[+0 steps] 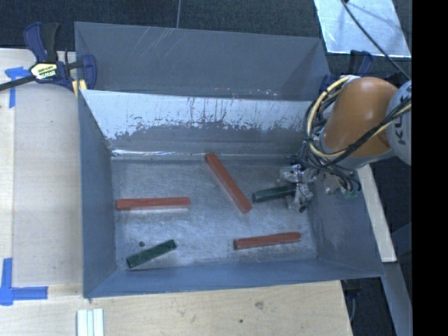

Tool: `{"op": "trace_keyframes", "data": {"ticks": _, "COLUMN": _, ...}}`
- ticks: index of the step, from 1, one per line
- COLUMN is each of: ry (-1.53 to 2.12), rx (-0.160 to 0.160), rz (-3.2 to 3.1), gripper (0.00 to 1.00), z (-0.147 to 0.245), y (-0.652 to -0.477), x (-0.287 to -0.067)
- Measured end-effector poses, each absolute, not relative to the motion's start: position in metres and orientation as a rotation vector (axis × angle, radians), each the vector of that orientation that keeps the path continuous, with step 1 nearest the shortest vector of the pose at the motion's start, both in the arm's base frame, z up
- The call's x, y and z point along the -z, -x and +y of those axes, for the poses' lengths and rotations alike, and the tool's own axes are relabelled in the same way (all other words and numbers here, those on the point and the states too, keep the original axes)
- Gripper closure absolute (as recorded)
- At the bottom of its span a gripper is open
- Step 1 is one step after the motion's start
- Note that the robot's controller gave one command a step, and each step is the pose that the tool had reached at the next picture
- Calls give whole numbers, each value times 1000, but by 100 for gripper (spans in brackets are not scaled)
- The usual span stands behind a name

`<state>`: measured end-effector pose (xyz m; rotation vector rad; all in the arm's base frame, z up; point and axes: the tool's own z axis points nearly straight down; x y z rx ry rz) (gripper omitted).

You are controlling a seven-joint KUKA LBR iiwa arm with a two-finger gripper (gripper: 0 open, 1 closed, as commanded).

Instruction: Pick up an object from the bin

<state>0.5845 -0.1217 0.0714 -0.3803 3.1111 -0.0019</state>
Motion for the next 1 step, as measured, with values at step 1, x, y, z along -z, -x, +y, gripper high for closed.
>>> {"op": "trace_keyframes", "data": {"ticks": 1, "ry": 416, "rx": 3, "rz": 3108, "gripper": 100, "z": -111, "y": -569, "x": -223}}
